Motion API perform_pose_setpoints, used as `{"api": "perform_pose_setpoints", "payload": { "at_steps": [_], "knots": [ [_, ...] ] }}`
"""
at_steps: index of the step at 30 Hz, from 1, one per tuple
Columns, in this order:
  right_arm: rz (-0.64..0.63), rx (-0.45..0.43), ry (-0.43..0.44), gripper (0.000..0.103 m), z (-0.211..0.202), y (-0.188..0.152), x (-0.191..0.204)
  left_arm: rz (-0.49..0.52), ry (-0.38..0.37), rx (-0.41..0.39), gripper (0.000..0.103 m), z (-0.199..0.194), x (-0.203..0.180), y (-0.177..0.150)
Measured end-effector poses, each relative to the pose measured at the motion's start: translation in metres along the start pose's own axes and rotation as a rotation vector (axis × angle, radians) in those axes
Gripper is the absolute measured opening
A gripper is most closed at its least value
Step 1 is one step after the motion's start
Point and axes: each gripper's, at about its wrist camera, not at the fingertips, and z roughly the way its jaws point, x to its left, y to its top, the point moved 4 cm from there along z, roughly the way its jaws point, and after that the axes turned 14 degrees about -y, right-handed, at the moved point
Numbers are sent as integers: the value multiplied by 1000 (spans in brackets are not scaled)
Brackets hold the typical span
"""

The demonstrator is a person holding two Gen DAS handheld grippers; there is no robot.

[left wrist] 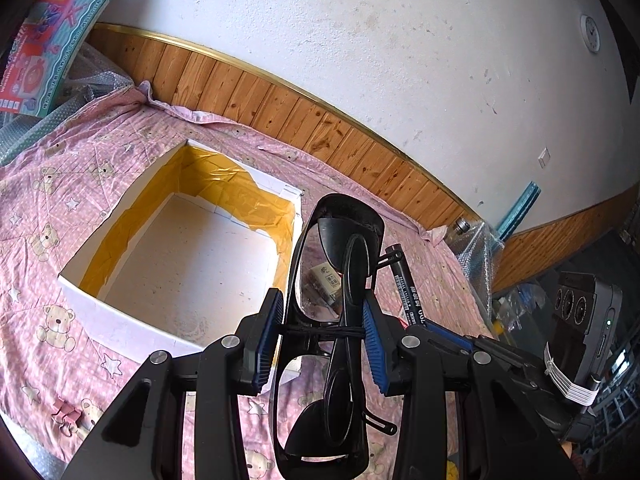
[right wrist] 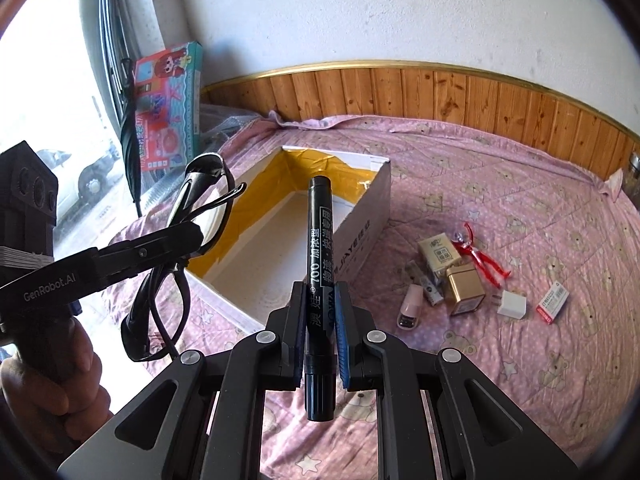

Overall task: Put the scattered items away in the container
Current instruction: 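Lift the glasses and marker and carry both toward the white box, then lower the held glasses and marker into the white box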

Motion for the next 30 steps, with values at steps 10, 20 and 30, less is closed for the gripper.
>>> {"api": "perform_pose_setpoints", "payload": {
  "at_steps": [10, 20, 30],
  "knots": [
    [12, 18, 60, 14, 11, 12, 10, -33, 80, 24, 40, 4, 18, 9],
    [-28, 40, 120, 14, 27, 29, 35, -95, 171, 89, 40, 12, 53, 15],
    [-56, 45, 167, 14, 45, 54, 63, -61, 216, 97, 40, 17, 58, 41]
  ]
}}
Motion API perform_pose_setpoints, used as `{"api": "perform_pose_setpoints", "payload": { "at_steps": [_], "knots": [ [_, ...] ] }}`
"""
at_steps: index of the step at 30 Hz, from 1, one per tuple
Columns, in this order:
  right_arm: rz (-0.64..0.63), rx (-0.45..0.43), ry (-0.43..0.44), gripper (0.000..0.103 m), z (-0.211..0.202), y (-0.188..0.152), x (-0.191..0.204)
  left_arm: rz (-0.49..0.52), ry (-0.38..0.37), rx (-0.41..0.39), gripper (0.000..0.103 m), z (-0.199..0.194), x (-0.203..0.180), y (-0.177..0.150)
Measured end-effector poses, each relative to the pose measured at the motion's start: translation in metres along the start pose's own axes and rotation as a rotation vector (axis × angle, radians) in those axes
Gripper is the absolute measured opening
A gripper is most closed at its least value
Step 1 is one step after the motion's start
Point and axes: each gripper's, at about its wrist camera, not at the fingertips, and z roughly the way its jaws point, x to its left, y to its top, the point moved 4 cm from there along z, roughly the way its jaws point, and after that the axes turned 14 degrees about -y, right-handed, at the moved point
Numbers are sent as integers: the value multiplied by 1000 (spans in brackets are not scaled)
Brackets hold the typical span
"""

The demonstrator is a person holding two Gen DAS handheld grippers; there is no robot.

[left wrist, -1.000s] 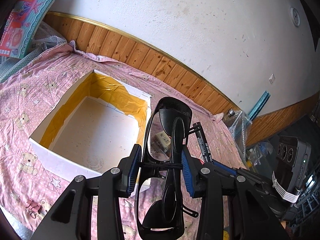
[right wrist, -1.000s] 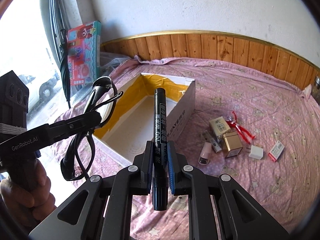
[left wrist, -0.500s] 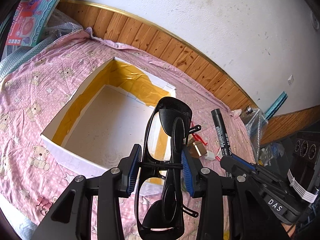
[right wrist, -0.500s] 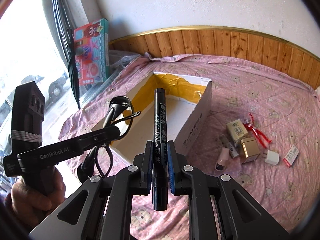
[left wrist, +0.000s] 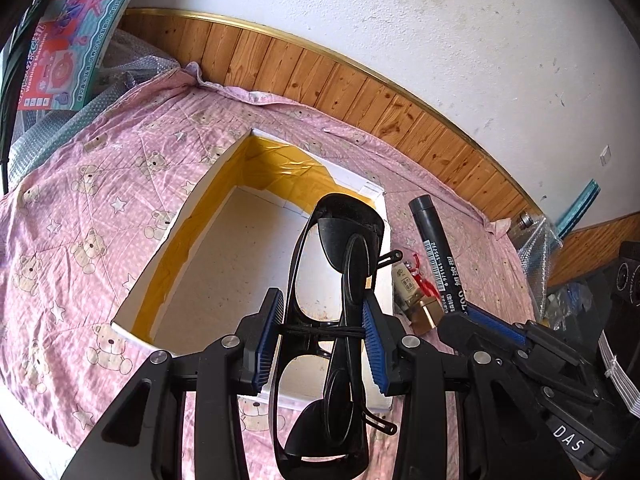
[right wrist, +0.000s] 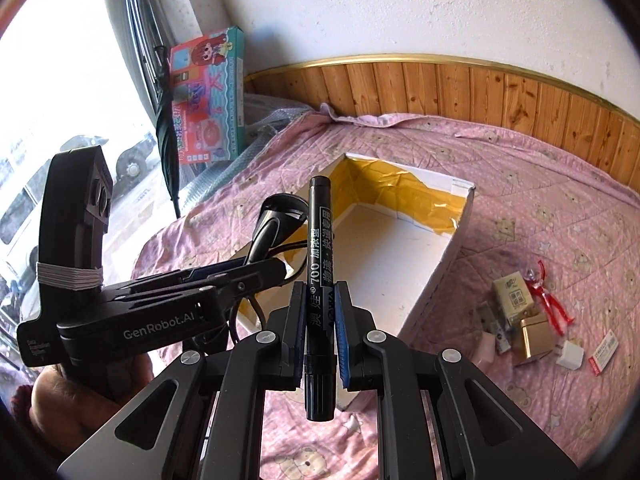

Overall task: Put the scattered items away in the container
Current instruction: 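Lower the held glasses and marker into the white box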

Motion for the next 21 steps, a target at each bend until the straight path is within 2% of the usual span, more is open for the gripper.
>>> {"api": "perform_pose_setpoints", "payload": {
  "at_steps": [10, 21],
  "knots": [
    [34, 49, 31, 14, 30, 19, -1, 57, 75, 10, 40, 9, 0, 17],
    [115, 121, 50, 14, 68, 32, -24, 48, 81, 63, 40, 28, 7, 37]
  ]
}}
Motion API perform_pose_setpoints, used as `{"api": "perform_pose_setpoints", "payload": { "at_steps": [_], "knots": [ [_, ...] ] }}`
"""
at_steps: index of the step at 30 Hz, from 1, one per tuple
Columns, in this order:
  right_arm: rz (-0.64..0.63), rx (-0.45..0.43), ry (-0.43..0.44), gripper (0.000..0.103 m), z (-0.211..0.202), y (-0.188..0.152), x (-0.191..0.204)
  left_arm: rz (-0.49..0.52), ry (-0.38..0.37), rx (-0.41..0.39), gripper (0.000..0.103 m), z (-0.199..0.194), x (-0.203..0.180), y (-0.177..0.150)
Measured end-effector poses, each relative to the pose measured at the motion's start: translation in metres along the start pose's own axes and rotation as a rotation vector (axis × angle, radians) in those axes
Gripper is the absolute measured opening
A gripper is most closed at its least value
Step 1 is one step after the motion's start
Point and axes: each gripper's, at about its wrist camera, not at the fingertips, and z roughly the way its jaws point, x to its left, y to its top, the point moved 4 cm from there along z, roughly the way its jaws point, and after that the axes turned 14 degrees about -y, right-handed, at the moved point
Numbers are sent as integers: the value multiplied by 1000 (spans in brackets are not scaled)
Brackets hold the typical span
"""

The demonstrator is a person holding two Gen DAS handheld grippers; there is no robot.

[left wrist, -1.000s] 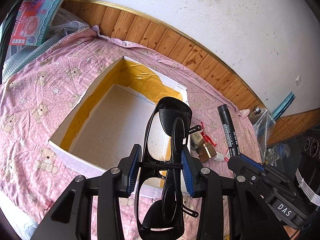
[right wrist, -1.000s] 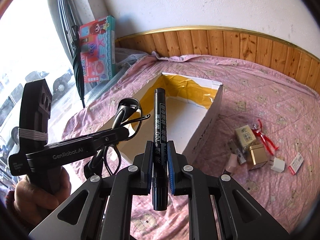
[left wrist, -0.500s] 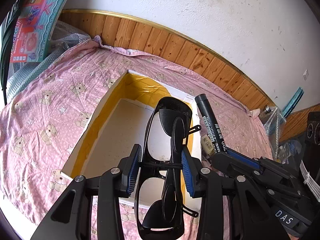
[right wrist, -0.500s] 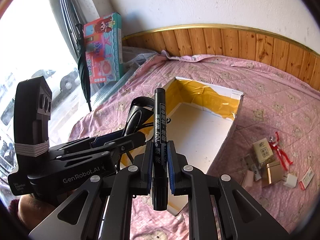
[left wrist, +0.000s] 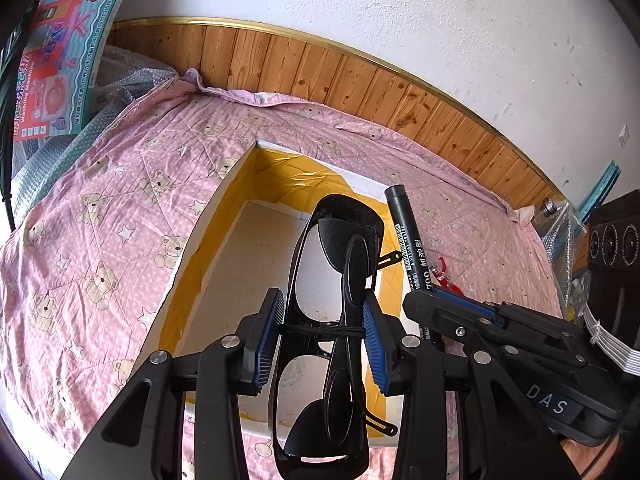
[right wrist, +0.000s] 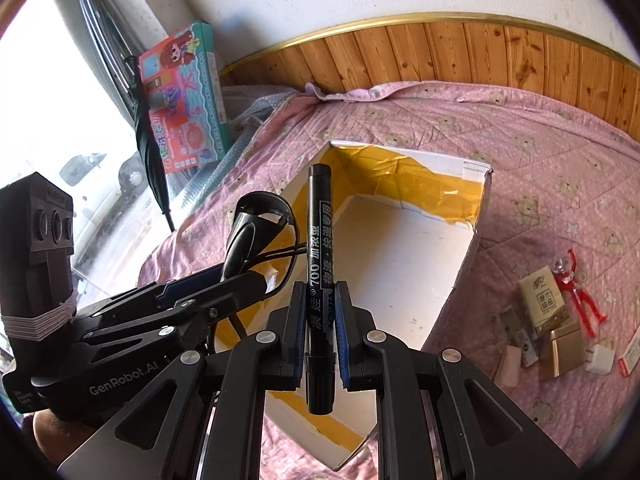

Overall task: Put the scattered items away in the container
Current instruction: 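Lower the held glasses and marker into the white box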

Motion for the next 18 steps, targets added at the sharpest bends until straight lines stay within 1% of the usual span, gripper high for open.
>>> {"api": "perform_pose_setpoints", "payload": {
  "at_steps": [5, 8, 10, 14, 18],
  "knots": [
    [52, 27, 23, 14, 13, 15, -11, -36, -24, 38, 40, 15, 8, 16],
    [91, 45, 31, 14, 22, 21, -21, -34, 6, 54, 40, 25, 15, 23],
    [115, 63, 31, 14, 30, 24, -28, -60, 10, 71, 40, 34, 24, 26],
    [158, 126, 20, 14, 54, 27, -41, -82, 24, 114, 40, 52, 36, 33],
    [195, 191, 10, 14, 75, 31, -53, -61, 37, 160, 40, 68, 37, 44]
  ]
}}
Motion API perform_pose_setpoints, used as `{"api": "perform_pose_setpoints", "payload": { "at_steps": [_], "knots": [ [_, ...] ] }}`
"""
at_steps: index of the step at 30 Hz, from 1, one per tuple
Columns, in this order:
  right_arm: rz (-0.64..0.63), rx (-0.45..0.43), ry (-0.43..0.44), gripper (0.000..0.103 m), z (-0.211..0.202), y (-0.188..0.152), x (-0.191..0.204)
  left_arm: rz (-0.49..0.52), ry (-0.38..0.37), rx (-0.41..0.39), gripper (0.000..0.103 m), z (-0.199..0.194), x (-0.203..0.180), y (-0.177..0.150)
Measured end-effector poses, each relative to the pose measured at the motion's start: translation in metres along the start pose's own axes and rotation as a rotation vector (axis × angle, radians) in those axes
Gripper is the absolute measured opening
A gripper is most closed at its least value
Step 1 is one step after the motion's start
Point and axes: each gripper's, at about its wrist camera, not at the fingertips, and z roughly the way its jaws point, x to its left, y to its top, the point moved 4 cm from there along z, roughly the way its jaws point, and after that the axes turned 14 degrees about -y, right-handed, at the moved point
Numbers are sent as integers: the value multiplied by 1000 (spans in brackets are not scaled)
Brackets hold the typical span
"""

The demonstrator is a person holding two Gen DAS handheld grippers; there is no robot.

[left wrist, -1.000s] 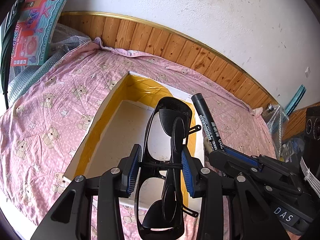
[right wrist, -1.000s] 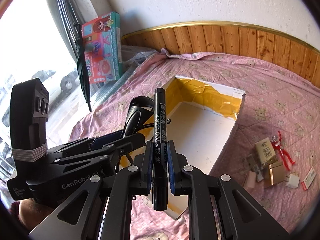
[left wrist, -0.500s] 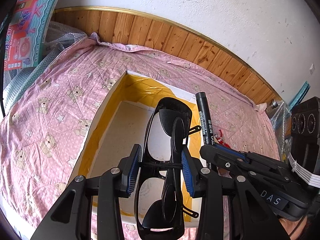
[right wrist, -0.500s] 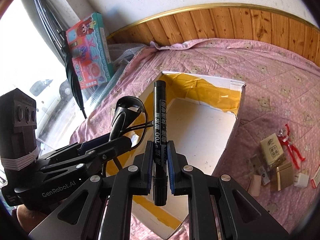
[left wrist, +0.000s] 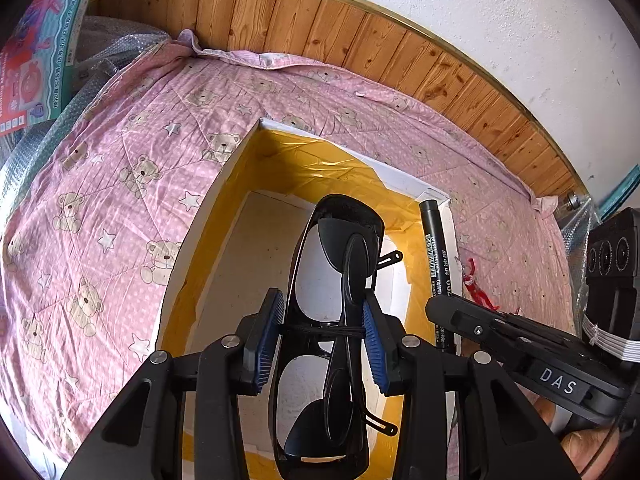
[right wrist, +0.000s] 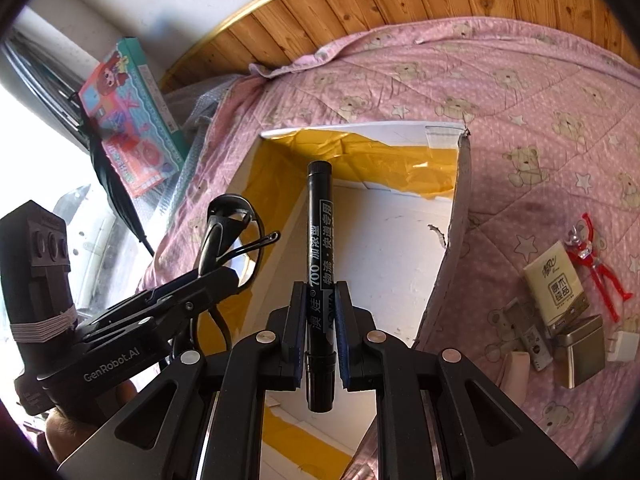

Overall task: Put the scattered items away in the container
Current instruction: 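Lower the held glasses and marker into the white box, then open the left tool releasing the glasses while the right tool releases the marker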

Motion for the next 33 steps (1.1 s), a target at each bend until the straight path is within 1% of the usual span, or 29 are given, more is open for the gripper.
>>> {"api": "perform_pose_setpoints", "payload": {
  "at_steps": [4, 7, 8, 11, 16, 24, 27, 33],
  "knots": [
    [31, 52, 9, 14, 12, 10, -6, -18, -12, 53, 40, 12, 5, 11],
    [58, 102, 27, 14, 23, 15, -7, -22, 4, 88, 40, 22, 9, 18],
    [53, 113, 21, 14, 27, 17, -5, -20, 15, 100, 40, 27, 10, 20],
    [4, 128, -33, 14, 39, 23, 2, -13, 52, 136, 40, 41, 16, 22],
    [-69, 151, -91, 14, 54, 27, 11, 13, 114, 177, 40, 62, 24, 25],
    [-102, 190, -150, 14, 74, 38, 13, 23, 144, 227, 40, 91, 33, 30],
    [-101, 209, -153, 14, 79, 41, 13, 12, 146, 238, 40, 98, 38, 33],
    [-126, 223, -189, 15, 89, 44, 16, -18, 153, 253, 40, 108, 51, 37]
  ]
}}
